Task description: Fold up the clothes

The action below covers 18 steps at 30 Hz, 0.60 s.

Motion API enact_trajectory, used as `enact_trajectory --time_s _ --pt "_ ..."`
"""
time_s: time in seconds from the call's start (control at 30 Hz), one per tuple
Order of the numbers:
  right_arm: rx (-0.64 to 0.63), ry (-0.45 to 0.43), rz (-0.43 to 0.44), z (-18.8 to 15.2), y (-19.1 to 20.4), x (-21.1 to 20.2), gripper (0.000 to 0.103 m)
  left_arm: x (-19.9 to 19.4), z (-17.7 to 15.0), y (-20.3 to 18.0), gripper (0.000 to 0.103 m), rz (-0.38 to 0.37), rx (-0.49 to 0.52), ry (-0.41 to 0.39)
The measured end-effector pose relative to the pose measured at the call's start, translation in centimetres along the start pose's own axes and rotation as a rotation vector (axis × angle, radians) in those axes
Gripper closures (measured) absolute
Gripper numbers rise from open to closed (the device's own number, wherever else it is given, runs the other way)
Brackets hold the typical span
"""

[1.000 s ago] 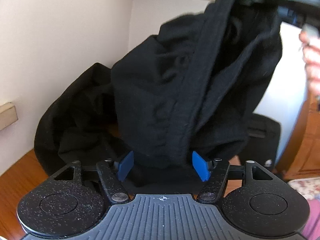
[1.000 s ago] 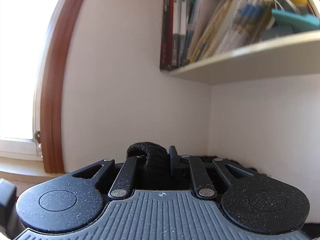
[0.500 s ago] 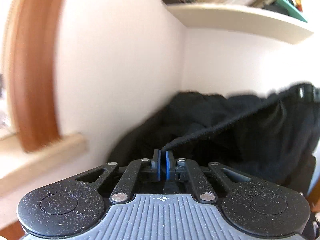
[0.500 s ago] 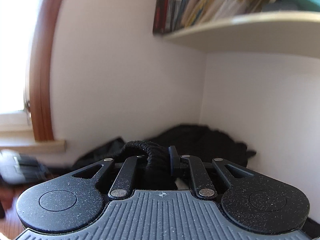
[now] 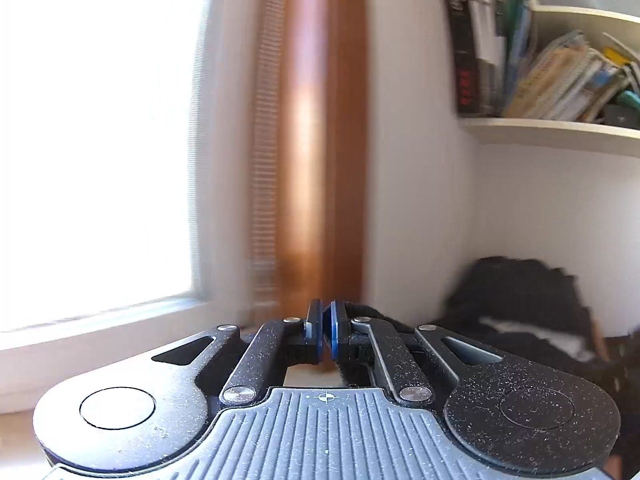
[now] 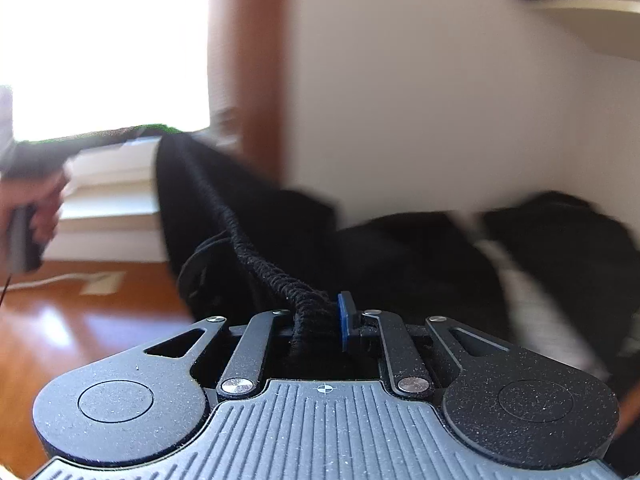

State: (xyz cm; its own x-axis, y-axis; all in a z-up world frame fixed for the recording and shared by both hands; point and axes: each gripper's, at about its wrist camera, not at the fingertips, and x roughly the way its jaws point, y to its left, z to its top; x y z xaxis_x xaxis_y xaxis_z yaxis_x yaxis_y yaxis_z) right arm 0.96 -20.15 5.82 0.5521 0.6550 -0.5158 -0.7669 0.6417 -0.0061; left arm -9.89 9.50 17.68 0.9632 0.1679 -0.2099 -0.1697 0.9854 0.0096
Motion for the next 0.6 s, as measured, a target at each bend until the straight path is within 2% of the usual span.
enact_trajectory --time_s 0.1,0.17,0.23,0.3,0.4,0.6 --pt "-0.026 0.024 0.139 -0.2 5.5 2.8 0.09 -3.5 0.0 4.0 0.103 0.093 0.024 -0.007" --pt "-0.039 0.031 0.23 -0.5 9.1 4.5 0.089 -5.5 0.2 6.7 0.103 0.074 -0.017 0.025" --pt "-0.078 0.042 0.254 -0.8 12.4 6.2 0.089 -7.1 -0.2 8.1 0.103 0.082 -0.001 0.048" --pt "-0.103 0.056 0.273 -1.1 15.2 7.9 0.089 -8.0 -1.2 8.6 0.103 0.087 0.028 0.076" --pt "-0.063 0.064 0.319 -1.2 17.2 9.4 0.09 -8.3 -2.7 8.2 0.103 0.08 0.055 0.11" --pt "-0.11 0.091 0.436 -1.3 22.7 10.8 0.09 -8.1 -3.2 7.0 0.103 0.028 0.067 0.135"
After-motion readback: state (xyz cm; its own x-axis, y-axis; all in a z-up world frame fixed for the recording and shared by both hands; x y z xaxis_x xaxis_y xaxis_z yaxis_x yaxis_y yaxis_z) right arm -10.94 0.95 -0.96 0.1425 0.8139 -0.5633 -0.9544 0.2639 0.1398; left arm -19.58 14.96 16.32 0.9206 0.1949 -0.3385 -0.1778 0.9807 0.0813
